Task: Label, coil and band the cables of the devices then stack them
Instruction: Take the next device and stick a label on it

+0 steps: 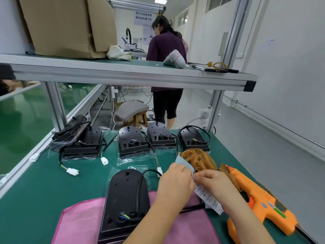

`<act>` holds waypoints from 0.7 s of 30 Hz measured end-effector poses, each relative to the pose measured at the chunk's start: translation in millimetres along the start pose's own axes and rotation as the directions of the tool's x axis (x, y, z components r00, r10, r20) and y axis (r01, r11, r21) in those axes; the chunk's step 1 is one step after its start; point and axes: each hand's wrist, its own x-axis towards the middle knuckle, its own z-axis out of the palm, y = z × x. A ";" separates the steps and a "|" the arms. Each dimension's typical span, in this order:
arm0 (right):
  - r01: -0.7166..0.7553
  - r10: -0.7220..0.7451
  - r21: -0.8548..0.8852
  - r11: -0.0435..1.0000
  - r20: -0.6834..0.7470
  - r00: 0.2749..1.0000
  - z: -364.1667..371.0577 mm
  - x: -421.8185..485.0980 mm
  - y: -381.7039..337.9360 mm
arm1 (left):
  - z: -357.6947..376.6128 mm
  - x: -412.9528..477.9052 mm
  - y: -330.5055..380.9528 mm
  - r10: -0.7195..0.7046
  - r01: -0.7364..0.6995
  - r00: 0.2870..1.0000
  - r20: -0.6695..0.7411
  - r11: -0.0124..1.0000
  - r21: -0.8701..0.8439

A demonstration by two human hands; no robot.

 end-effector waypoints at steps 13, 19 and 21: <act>-0.163 0.040 -0.588 0.792 -0.217 0.975 6.2 7.9 13.9 | -2.8 -8.5 -14.0 -0.155 0.152 0.988 -0.010 0.973 -0.171; 0.155 -0.276 -0.527 0.836 -0.160 0.948 16.4 2.0 2.8 | -26.2 -17.9 -32.4 0.009 -0.016 0.983 -0.185 0.999 -0.040; 0.097 -0.100 -0.099 0.990 -0.025 0.995 21.0 -0.7 -12.3 | -36.4 -19.6 -42.3 0.122 -0.108 0.971 -0.207 0.991 0.079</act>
